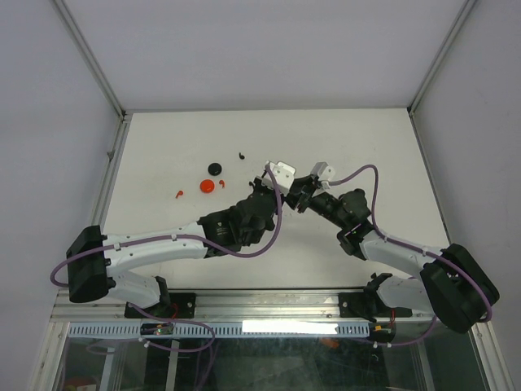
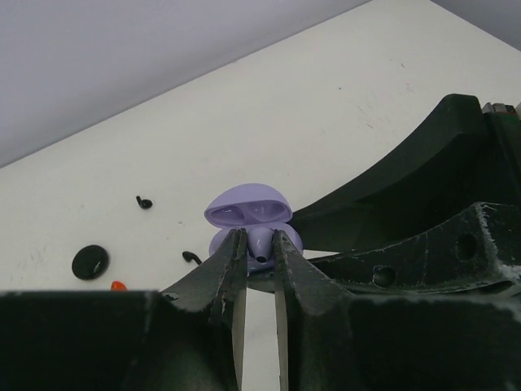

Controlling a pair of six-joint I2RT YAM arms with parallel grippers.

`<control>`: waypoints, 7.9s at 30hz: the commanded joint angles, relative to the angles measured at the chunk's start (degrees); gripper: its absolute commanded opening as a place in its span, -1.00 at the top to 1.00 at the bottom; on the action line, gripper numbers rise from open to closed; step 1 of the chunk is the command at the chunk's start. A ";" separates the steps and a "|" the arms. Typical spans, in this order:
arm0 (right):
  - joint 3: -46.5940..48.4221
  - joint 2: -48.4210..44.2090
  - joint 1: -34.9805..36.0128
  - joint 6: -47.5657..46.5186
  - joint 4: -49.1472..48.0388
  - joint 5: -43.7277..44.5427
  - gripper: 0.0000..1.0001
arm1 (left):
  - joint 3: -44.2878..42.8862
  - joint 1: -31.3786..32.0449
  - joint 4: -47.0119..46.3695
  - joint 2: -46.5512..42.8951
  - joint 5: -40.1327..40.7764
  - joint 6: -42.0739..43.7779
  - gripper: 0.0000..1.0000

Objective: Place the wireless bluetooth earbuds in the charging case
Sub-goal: Place the earbud in the charging case, then close the charging case, then place the charging case at the center of the board, then pick up the charging case at the center of the board.

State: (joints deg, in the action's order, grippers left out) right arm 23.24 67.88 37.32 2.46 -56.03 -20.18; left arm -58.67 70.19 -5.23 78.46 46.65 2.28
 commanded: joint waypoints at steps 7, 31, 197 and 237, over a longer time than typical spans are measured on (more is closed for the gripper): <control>2.52 -1.82 0.03 -0.44 -6.66 2.15 0.95 | -1.24 1.82 2.41 -0.44 -1.41 -4.93 0.33; 2.06 -0.84 0.04 -0.61 -6.49 2.72 0.95 | -9.05 -10.90 19.93 -10.07 -26.99 -27.84 -0.24; 13.19 -13.59 -27.07 15.65 57.86 -11.06 -0.99 | -10.53 -46.46 39.35 16.06 -31.04 -21.21 0.36; 26.27 -0.52 -10.21 18.60 47.18 -22.90 -0.70 | 4.41 -8.54 8.36 -9.54 -28.49 38.19 0.61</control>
State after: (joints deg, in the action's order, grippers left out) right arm 47.94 68.29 25.36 20.14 -5.17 -43.55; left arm -55.11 60.49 10.17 72.31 19.29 35.51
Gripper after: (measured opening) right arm 0.868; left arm 0.502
